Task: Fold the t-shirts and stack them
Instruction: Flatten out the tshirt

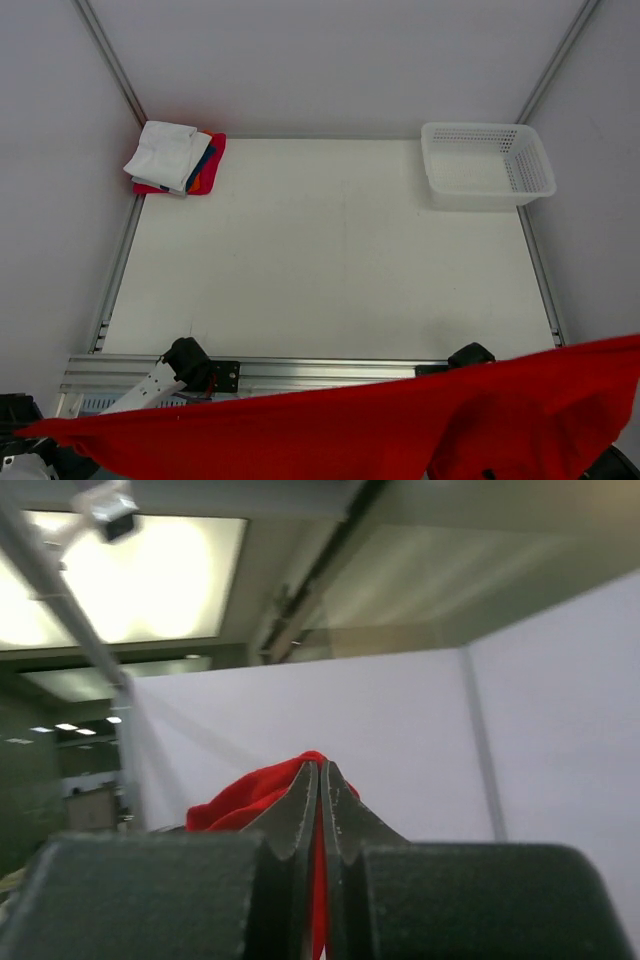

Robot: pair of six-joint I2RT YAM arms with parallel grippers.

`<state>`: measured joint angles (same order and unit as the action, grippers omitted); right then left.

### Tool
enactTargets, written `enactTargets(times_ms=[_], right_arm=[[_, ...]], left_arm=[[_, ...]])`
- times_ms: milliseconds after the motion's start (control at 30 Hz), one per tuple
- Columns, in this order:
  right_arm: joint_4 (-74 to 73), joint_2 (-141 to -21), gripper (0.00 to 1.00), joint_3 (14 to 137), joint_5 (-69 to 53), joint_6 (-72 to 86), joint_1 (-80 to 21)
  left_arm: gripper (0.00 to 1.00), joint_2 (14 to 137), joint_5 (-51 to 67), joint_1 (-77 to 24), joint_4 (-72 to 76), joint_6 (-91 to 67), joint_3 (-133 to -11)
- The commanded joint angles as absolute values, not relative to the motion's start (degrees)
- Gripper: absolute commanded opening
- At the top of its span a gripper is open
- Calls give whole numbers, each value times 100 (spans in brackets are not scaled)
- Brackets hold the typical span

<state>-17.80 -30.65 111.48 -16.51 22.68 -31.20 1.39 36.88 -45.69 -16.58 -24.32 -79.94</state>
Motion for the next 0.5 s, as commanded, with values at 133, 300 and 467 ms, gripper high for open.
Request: enactTargets(times_ms=[133, 300, 467], right_arm=[[-3278, -3165, 0, 9820, 658, 1081, -3146], [-3269, -3120, 0, 8351, 1581, 642, -3155], [-2753, -3173, 0, 7025, 2101, 369, -3146]], left_arm=[[0, 334, 2252, -4632, -2354, -1240, -7313], [0, 220, 802, -4641, -2645, -678, -6374], [0, 105, -411, -4641, -2707, -422, -5320]])
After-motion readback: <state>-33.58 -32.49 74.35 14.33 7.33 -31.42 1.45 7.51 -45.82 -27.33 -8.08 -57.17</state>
